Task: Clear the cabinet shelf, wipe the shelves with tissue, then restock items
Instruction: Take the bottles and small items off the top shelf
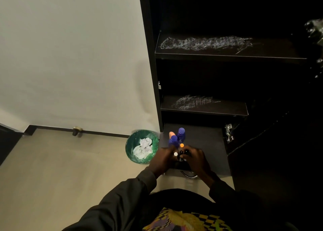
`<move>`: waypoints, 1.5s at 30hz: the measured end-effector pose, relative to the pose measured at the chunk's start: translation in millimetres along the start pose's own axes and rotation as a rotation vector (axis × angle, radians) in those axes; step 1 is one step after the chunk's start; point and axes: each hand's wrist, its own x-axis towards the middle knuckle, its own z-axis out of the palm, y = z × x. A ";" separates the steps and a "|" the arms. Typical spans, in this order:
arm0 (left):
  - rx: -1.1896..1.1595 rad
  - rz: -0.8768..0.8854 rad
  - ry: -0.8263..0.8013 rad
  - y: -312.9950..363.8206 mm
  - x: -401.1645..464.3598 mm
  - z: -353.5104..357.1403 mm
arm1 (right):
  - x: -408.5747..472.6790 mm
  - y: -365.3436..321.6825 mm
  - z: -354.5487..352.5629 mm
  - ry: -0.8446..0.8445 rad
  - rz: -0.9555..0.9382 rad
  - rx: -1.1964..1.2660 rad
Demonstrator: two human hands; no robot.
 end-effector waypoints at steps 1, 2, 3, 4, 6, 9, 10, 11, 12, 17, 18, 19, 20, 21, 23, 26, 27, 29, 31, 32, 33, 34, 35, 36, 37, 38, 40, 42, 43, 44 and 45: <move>0.020 0.002 -0.004 -2.4 0.3 0.7 | 0.7 1.0 2.0 0.008 -0.002 -0.001; 0.025 -0.008 0.001 -4.5 0.9 1.1 | 1.5 2.4 3.9 0.015 -0.008 -0.002; 0.031 -0.025 0.004 -7.3 1.9 1.3 | 3.0 3.4 6.2 0.019 -0.008 -0.006; 0.028 -0.041 0.007 -10.1 3.0 1.9 | 4.3 5.1 8.5 0.026 -0.009 -0.012; 0.034 -0.052 0.002 -13.1 5.1 1.7 | 7.3 8.9 12.6 0.047 -0.015 -0.021; 0.075 -0.026 0.020 -16.4 10.6 2.9 | 12.3 15.5 18.4 0.062 -0.027 -0.022; 0.085 -0.015 0.033 -17.3 12.5 3.2 | 14.4 17.1 19.6 0.060 -0.034 -0.026; 0.095 -0.005 0.048 -18.6 13.9 3.5 | 15.5 16.9 19.9 0.048 -0.030 -0.032; 0.103 0.000 0.065 -20.4 15.3 4.0 | 17.0 18.2 20.9 0.035 -0.027 -0.035; 0.114 0.008 0.064 -29.8 18.9 7.1 | 22.6 27.2 29.0 -0.055 -0.025 -0.086; 0.118 0.002 0.055 -31.2 19.7 8.4 | 24.3 28.6 30.2 -0.066 -0.024 -0.100; 0.118 -0.005 0.049 -32.3 20.3 9.8 | 25.4 28.7 30.8 -0.075 -0.020 -0.122; 0.118 -0.014 0.044 -33.2 21.2 11.1 | 26.4 29.1 31.2 -0.079 -0.017 -0.139; 0.115 -0.019 0.044 -33.1 21.8 11.7 | 26.7 27.3 30.9 -0.080 -0.012 -0.153; 0.104 -0.030 0.052 -33.2 22.6 12.7 | 27.2 24.1 30.8 -0.086 -0.006 -0.159; 0.072 -0.029 0.077 -34.1 22.5 14.3 | 28.2 24.6 32.4 -0.092 0.005 -0.162; 0.067 -0.024 0.078 -32.9 22.4 14.5 | 28.1 23.9 31.7 -0.100 0.014 -0.162; 0.068 -0.025 0.068 -32.6 24.0 15.0 | 29.4 25.9 33.4 -0.109 0.028 -0.150; 0.071 -0.048 0.053 -33.8 26.7 15.9 | 29.8 26.3 34.7 -0.119 0.036 -0.158; 0.076 -0.061 0.042 -34.8 27.8 16.3 | 30.0 27.5 36.0 -0.130 0.035 -0.161; 0.083 -0.072 0.028 -36.4 29.5 16.7 | 30.8 26.6 36.1 -0.140 0.034 -0.158; 0.087 -0.080 0.017 -38.4 30.2 17.4 | 31.1 27.2 36.5 -0.144 0.028 -0.150; 0.090 -0.085 0.012 -40.2 30.8 17.8 | 30.9 25.7 35.5 -0.145 0.031 -0.145; 0.098 -0.084 0.013 -41.6 30.9 18.1 | 30.9 26.3 35.6 -0.142 0.029 -0.142; 0.108 -0.079 0.017 -42.0 31.2 18.3 | 30.8 26.3 35.1 -0.145 0.024 -0.148; 0.118 -0.073 0.020 -43.4 31.7 19.3 | 31.1 27.2 35.2 -0.148 0.015 -0.156; 0.135 -0.070 0.010 -45.6 33.0 20.7 | 31.3 27.2 34.4 -0.158 0.019 -0.164; 0.139 -0.079 -0.004 -47.2 34.1 21.4 | 32.5 29.7 35.6 -0.162 0.028 -0.158; 0.135 -0.083 -0.013 -48.2 34.7 21.7 | 33.3 28.6 35.2 -0.172 0.035 -0.159; 0.136 -0.084 -0.020 -50.0 35.2 22.5 | 33.8 27.5 35.0 -0.189 0.035 -0.163; 0.140 -0.083 -0.022 -51.1 35.3 23.1 | 34.4 27.6 35.4 -0.204 0.032 -0.166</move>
